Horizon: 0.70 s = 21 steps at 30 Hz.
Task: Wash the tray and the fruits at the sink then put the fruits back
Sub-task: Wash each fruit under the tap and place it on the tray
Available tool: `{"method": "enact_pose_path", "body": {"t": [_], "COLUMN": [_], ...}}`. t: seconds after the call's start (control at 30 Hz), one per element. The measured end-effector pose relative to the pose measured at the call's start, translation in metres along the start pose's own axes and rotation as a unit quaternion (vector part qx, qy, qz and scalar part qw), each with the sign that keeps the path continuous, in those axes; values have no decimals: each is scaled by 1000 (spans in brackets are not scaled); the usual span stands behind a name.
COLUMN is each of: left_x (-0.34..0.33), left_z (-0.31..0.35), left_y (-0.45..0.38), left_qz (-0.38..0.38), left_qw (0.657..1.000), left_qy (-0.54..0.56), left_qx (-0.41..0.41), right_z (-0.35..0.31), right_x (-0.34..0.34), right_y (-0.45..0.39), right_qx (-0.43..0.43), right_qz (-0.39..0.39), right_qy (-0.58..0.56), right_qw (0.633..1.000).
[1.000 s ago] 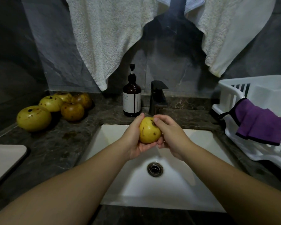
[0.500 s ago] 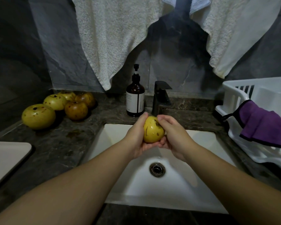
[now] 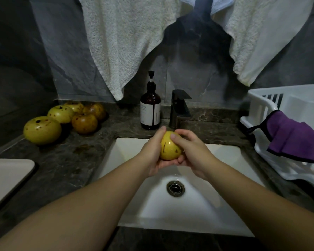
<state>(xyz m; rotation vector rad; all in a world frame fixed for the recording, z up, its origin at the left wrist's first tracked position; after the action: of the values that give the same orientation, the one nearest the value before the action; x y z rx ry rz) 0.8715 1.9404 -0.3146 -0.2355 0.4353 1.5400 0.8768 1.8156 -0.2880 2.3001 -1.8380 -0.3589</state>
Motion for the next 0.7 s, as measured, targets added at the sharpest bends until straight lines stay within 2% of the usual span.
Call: {"method": "enact_pose_path", "body": {"t": [0.1, 0.27, 0.5, 0.7], "left_x": [6, -1, 10, 3], "left_z": [1, 2, 2, 6], "left_y": [-2, -2, -3, -4], "left_qz": [9, 1, 24, 29], "left_qw": [1000, 1000, 1000, 998], "left_qy": [-6, -15, 4, -34], "left_qx": [-1, -27, -7, -46], "right_z": [3, -1, 2, 1], "right_x": [-2, 0, -2, -3], "right_y": [1, -1, 0, 2], "right_qx": [-28, -15, -32, -43], "right_qz": [-54, 1, -78, -33], "right_qy": [-33, -3, -63, -60], "right_qw": [998, 1000, 994, 997]}}
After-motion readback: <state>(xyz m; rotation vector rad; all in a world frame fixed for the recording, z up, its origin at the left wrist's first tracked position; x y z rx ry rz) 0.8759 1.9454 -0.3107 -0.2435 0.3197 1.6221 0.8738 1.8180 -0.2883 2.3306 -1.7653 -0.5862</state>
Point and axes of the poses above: each hand's wrist, its own y-axis away from the middle knuckle, its own x-axis out of the back of the hand, z = x × y, the point moved 5 cm from there along -y, towards the middle knuckle, and after that the axes turned 14 degrees about -x, right-handed, at the moved point
